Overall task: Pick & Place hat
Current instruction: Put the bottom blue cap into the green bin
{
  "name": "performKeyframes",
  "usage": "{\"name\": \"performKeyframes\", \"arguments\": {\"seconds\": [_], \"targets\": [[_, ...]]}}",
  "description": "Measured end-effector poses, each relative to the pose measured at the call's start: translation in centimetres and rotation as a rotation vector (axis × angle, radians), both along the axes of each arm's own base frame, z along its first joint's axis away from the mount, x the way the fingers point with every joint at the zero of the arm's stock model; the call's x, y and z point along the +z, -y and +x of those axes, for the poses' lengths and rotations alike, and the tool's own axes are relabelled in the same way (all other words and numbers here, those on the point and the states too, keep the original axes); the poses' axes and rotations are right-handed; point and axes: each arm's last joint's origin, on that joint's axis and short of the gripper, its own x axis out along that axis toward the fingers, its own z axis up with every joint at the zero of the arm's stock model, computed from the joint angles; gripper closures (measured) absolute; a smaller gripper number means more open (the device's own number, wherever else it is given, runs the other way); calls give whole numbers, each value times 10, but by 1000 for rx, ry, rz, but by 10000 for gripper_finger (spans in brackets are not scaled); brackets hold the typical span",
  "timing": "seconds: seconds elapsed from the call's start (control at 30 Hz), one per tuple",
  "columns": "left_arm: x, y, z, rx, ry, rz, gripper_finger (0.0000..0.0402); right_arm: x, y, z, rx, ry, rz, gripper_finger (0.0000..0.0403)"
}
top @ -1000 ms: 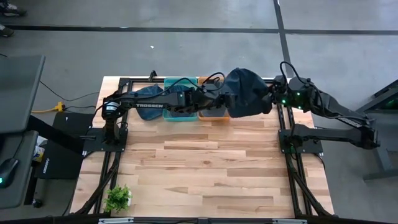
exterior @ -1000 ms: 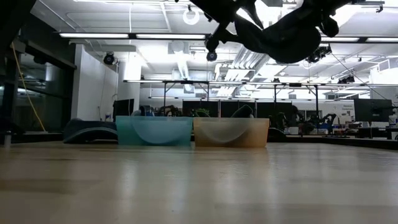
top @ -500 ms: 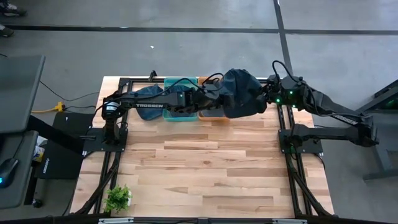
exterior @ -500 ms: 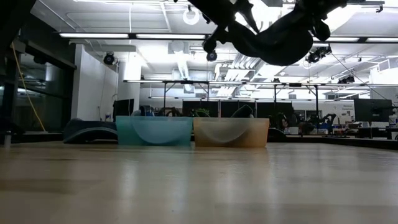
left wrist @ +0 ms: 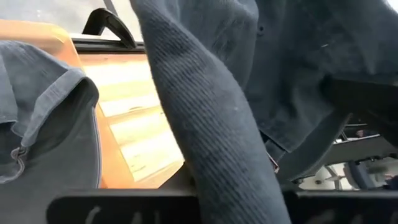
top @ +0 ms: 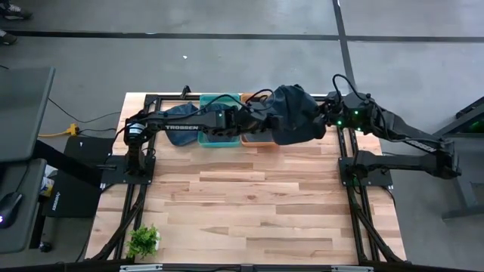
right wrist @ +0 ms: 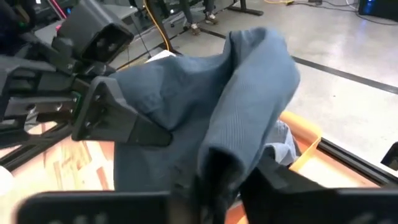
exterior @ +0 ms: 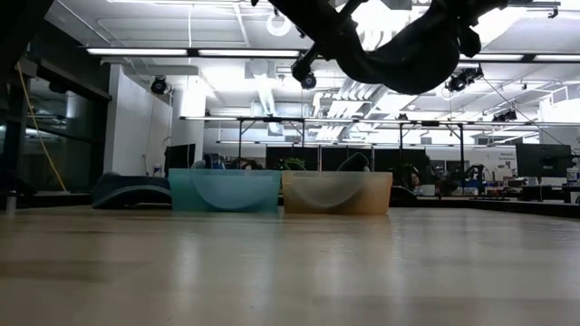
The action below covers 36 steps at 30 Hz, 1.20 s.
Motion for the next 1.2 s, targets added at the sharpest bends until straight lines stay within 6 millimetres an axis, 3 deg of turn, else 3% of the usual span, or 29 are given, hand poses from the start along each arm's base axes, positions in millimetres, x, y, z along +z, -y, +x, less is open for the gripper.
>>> {"name": "performKeyframes", "arguments": {"seconds": [0.27, 0.47, 0.83, 1.2], "targets": [[0, 1, 0, -14, 0, 6, 395, 4, -3, -6, 3, 26, -9, 215], [0, 1, 0, -13, -1, 6, 395, 12, -8, -21, -9, 80, -44, 160], [-7, -7, -4, -75, -104, 29, 396, 15, -22, -61, -101, 100, -80, 154], [-11, -26, -15, -152, -203, -16, 396, 8, -28, -74, -102, 48, -49, 153]]}}
